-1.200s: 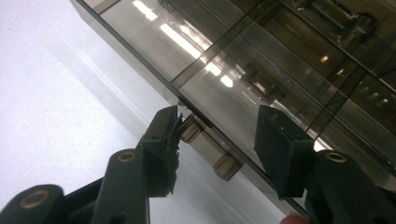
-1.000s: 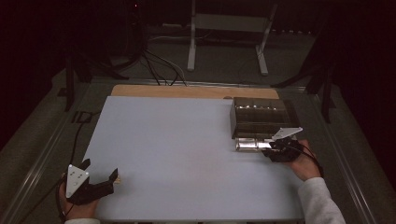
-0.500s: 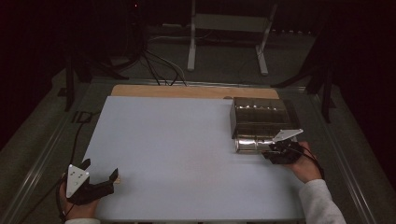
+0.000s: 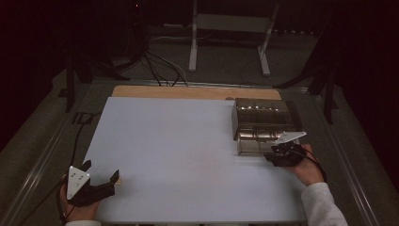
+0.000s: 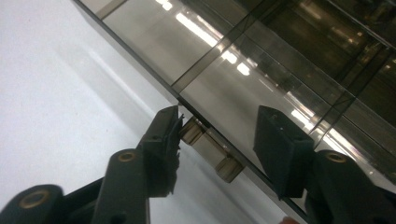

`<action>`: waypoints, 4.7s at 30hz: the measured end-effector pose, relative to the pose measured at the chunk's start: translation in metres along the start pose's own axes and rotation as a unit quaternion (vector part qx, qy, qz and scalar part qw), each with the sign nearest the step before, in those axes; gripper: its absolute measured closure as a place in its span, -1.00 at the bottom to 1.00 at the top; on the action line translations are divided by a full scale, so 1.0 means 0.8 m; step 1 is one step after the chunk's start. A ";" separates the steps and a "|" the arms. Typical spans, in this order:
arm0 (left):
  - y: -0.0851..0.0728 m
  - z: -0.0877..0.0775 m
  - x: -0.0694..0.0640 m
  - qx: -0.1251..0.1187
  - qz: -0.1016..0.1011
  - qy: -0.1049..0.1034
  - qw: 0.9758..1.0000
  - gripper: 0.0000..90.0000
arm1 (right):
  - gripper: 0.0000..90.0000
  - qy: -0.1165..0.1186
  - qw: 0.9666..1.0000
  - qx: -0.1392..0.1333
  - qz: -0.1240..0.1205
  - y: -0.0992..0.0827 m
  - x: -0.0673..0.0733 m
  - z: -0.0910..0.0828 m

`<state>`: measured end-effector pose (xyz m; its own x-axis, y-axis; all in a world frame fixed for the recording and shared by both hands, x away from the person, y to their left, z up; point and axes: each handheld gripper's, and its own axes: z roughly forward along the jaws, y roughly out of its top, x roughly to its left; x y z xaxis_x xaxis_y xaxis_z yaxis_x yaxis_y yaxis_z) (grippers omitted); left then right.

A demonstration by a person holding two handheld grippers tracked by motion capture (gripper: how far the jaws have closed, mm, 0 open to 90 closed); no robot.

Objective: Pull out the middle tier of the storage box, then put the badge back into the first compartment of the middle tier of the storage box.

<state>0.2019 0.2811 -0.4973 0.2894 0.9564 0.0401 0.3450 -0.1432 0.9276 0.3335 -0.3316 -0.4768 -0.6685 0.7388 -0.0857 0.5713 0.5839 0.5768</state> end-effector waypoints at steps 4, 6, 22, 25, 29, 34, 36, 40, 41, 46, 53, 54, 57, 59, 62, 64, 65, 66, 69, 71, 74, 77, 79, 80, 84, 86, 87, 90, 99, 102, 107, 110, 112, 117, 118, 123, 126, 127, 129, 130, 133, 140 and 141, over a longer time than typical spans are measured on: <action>0.000 0.000 0.000 0.000 0.000 0.000 1.000 -0.97 | -0.07 -0.003 1.000 -0.006 0.013 -0.002 0.000 0.001; 0.000 0.000 0.000 0.000 0.000 0.001 1.000 -0.97 | -0.15 -0.005 1.000 -0.011 0.019 -0.002 0.000 0.000; 0.000 0.001 0.000 0.002 0.000 0.000 1.000 -0.97 | -0.92 -0.039 0.995 -0.065 0.065 0.008 0.011 -0.015; 0.000 0.001 0.000 0.002 0.000 0.000 1.000 -0.97 | -1.00 -0.042 0.993 -0.080 0.073 0.009 0.012 -0.019; 0.000 0.000 0.000 0.001 0.000 0.000 1.000 -0.97 | -1.00 -0.044 0.991 -0.098 0.080 0.010 0.015 -0.025; 0.000 0.001 0.000 0.002 0.000 0.001 1.000 -0.97 | -1.00 -0.047 0.989 -0.109 0.085 0.013 0.017 -0.029; 0.000 0.001 0.000 0.003 0.000 0.001 1.000 -0.97 | -1.00 -0.049 0.988 -0.112 0.090 0.013 0.018 -0.032; 0.000 0.001 0.000 0.004 0.001 0.001 1.000 -0.97 | -1.00 -0.049 0.984 -0.136 0.108 0.009 0.020 -0.039; 0.000 0.001 -0.001 0.004 0.002 0.002 1.000 -0.97 | -1.00 -0.048 0.983 -0.139 0.110 0.008 0.020 -0.040; 0.000 0.001 -0.001 0.005 0.004 0.002 1.000 -0.97 | -1.00 -0.043 0.979 -0.161 0.120 0.003 0.026 -0.042; 0.000 0.000 -0.001 0.005 0.004 0.004 1.000 -0.97 | -1.00 -0.050 0.969 -0.196 0.140 -0.011 0.039 -0.046; 0.000 0.000 -0.001 0.005 0.004 0.004 1.000 -0.97 | -1.00 -0.050 0.969 -0.200 0.140 -0.013 0.042 -0.046; 0.000 -0.001 -0.001 0.004 0.002 0.005 1.000 -0.97 | -1.00 -0.056 0.967 -0.207 0.139 -0.019 0.049 -0.046; 0.000 -0.001 -0.001 0.005 0.002 0.005 1.000 -0.97 | -1.00 -0.067 0.965 -0.212 0.141 -0.023 0.053 -0.046; 0.000 -0.001 -0.001 0.005 0.003 0.005 1.000 -0.97 | -1.00 -0.069 0.962 -0.221 0.147 -0.027 0.055 -0.047; 0.000 -0.001 0.000 0.005 0.001 0.004 1.000 -0.97 | -1.00 -0.074 0.956 -0.235 0.160 -0.033 0.059 -0.048; 0.000 0.000 0.000 0.007 0.002 0.003 1.000 -0.97 | -1.00 -0.074 0.955 -0.238 0.162 -0.035 0.060 -0.048; 0.000 0.000 0.000 0.007 0.002 0.002 1.000 -0.97 | -1.00 -0.074 0.954 -0.241 0.164 -0.037 0.062 -0.047; 0.000 0.000 0.000 0.008 0.004 0.001 1.000 -0.97 | -1.00 -0.076 0.952 -0.246 0.164 -0.041 0.066 -0.045; 0.000 0.001 0.001 0.009 0.004 0.000 1.000 -0.97 | -1.00 -0.078 0.951 -0.247 0.166 -0.044 0.069 -0.043; 0.000 0.001 0.002 0.011 0.003 0.000 1.000 -0.97 | -1.00 -0.080 0.949 -0.252 0.170 -0.047 0.074 -0.039; 0.000 0.001 0.003 0.013 0.002 0.001 1.000 -0.97 | -1.00 -0.082 0.948 -0.258 0.170 -0.049 0.077 -0.037; 0.000 0.001 0.003 0.014 -0.001 -0.003 1.000 -0.97 | -1.00 -0.085 0.947 -0.260 0.167 -0.049 0.078 -0.037; 0.000 0.001 0.003 0.014 -0.001 -0.003 1.000 -0.97 | -1.00 -0.085 0.947 -0.260 0.167 -0.049 0.078 -0.037; 0.000 0.004 0.003 0.025 0.001 -0.012 1.000 -0.97 | -1.00 -0.085 0.947 -0.262 0.165 -0.051 0.079 -0.034; 0.000 0.006 0.003 0.031 0.003 -0.017 0.999 -0.97 | -1.00 -0.087 0.948 -0.259 0.163 -0.051 0.080 -0.032; -0.001 0.007 0.004 0.034 0.005 -0.017 0.999 -0.97 | -1.00 -0.087 0.948 -0.259 0.163 -0.052 0.080 -0.031; -0.001 0.007 0.005 0.038 0.005 -0.020 0.999 -0.97 | -1.00 -0.086 0.948 -0.259 0.163 -0.052 0.080 -0.031; -0.004 0.011 0.011 0.053 0.001 -0.032 0.998 -0.97 | -1.00 -0.083 0.949 -0.260 0.158 -0.055 0.081 -0.032; -0.005 0.013 0.012 0.060 0.000 -0.040 0.997 -0.97 | -1.00 -0.083 0.949 -0.260 0.158 -0.055 0.081 -0.032; -0.004 0.015 0.012 0.069 0.001 -0.051 0.996 -0.97 | -1.00 -0.083 0.950 -0.259 0.157 -0.055 0.081 -0.032; -0.004 0.017 0.013 0.076 0.002 -0.054 0.996 -0.97 | -1.00 -0.083 0.949 -0.259 0.157 -0.055 0.081 -0.033; -0.004 0.018 0.013 0.083 0.003 -0.056 0.995 -0.97 | -1.00 -0.082 0.949 -0.259 0.157 -0.056 0.081 -0.033; -0.005 0.022 0.014 0.103 0.008 -0.062 0.993 -0.91 | -1.00 -0.081 0.950 -0.259 0.156 -0.056 0.082 -0.033; -0.005 0.022 0.014 0.103 0.008 -0.062 0.993 -0.91 | -1.00 -0.081 0.950 -0.259 0.156 -0.056 0.081 -0.033; -0.007 0.030 0.018 0.133 0.007 -0.068 0.989 -0.85 | -1.00 -0.081 0.950 -0.258 0.155 -0.057 0.081 -0.033; -0.010 0.034 0.023 0.146 0.005 -0.064 0.987 -0.83 | -1.00 -0.082 0.950 -0.258 0.156 -0.057 0.080 -0.034; -0.010 0.034 0.023 0.146 0.005 -0.064 0.987 -0.81 | -1.00 -0.082 0.950 -0.258 0.156 -0.057 0.080 -0.034; -0.014 0.037 0.030 0.156 -0.004 -0.054 0.986 -0.69 | -1.00 -0.084 0.951 -0.255 0.154 -0.057 0.080 -0.033; -0.015 0.038 0.031 0.159 -0.005 -0.053 0.986 -0.66 | -1.00 -0.084 0.951 -0.254 0.153 -0.057 0.081 -0.033; -0.018 0.037 0.035 0.167 -0.006 -0.059 0.984 -0.62 | -1.00 -0.083 0.951 -0.255 0.152 -0.056 0.081 -0.033; -0.020 0.039 0.031 0.181 0.005 -0.100 0.978 -0.23 | -1.00 -0.084 0.951 -0.254 0.154 -0.057 0.080 -0.033; -0.020 0.039 0.031 0.182 0.003 -0.106 0.978 -0.20 | -1.00 -0.084 0.951 -0.255 0.154 -0.058 0.080 -0.033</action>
<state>0.2312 0.2991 -0.5228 0.4586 0.8860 -0.0681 0.6258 -0.2675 0.7327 0.2520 -0.3202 -0.4874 -0.3959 0.9171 0.0475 0.3947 0.1233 0.9105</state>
